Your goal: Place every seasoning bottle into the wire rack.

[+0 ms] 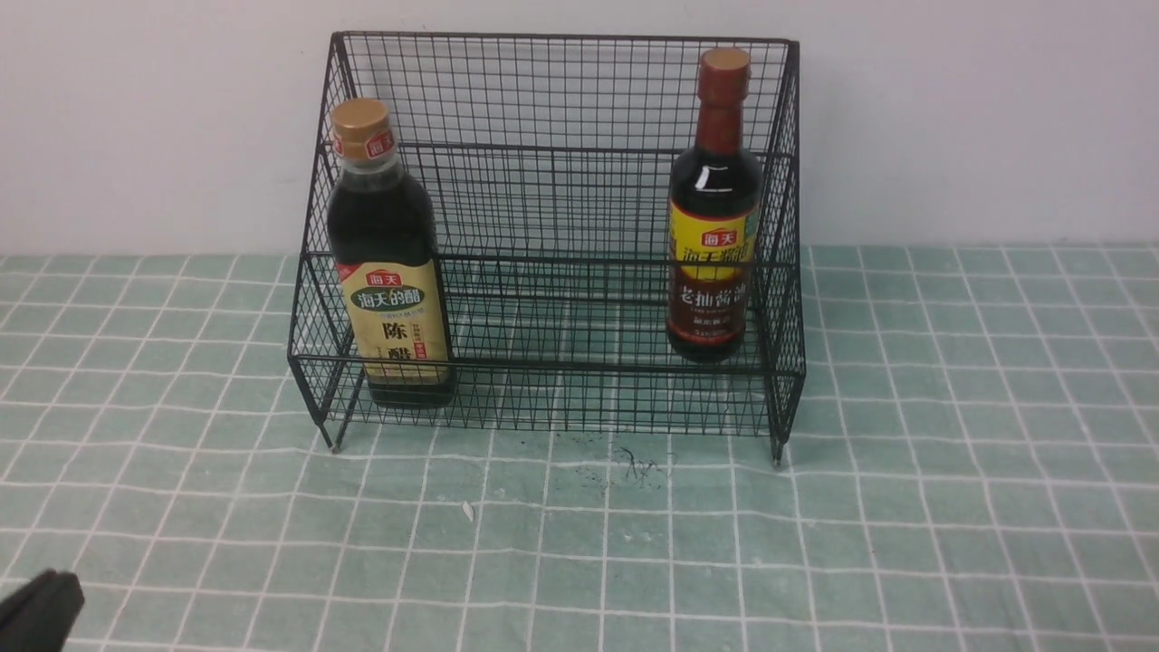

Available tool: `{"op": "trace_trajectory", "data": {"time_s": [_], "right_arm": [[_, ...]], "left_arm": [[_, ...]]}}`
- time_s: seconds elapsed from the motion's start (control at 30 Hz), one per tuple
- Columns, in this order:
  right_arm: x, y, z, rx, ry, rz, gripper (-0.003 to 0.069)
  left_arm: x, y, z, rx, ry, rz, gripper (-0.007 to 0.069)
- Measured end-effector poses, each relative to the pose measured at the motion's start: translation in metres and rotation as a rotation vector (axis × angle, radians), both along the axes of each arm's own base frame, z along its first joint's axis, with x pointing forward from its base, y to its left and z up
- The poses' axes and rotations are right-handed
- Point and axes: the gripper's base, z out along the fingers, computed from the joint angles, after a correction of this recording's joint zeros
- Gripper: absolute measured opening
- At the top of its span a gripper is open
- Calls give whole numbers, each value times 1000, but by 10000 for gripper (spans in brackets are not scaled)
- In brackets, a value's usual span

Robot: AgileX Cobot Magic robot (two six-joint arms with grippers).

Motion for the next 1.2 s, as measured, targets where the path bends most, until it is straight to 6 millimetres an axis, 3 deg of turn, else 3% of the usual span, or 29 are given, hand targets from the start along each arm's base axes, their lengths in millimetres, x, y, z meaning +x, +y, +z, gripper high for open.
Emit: {"op": "trace_trajectory", "data": {"time_s": [0.1,0.27,1.2], "right_arm": [[0,0,0,0,0,0,-13],[0,0,0,0,1,0,-13],[0,0,0,-1,1,0,-13]], "left_arm": [[-2,1,-21,3,22,21,-6],[-4,2,-30,15,105,27,-6],[-4,2,-31,16,109,27,-6]]}}
